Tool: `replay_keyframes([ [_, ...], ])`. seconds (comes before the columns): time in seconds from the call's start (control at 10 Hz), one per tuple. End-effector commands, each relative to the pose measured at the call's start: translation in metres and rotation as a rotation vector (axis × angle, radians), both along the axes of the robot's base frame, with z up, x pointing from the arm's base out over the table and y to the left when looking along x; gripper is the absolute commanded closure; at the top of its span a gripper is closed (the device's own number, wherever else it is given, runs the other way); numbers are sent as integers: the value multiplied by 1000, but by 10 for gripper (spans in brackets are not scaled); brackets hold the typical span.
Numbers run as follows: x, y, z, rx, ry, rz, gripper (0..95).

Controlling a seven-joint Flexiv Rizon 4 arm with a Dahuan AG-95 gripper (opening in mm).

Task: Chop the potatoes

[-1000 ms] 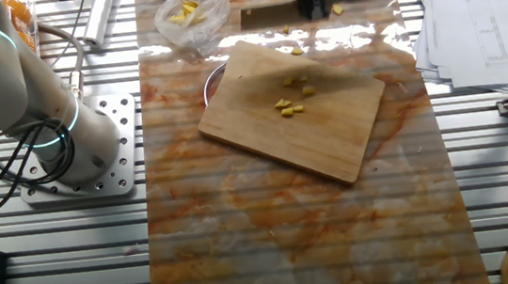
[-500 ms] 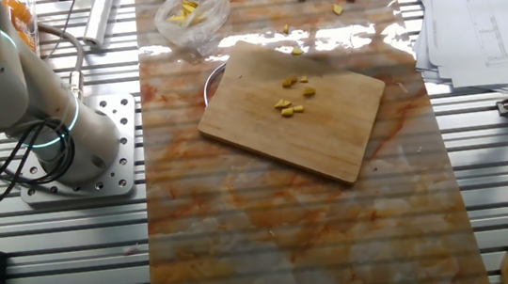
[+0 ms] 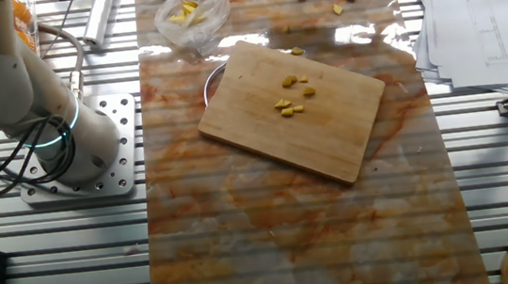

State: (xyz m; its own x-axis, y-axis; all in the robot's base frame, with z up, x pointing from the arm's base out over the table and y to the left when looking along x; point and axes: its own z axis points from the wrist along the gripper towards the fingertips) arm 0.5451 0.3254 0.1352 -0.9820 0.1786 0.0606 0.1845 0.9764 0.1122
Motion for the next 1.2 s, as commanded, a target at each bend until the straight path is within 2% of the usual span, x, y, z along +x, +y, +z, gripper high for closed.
replay_keyframes([
  [0.1, -3, -3, 1, 9, -4, 51, 950],
  [0.5, 0, 5, -1, 8, -11, 50, 950],
  [0.8, 11, 5, -11, 6, -20, 49, 950],
  [1.2, 18, 9, -22, 1, -22, 56, 950],
])
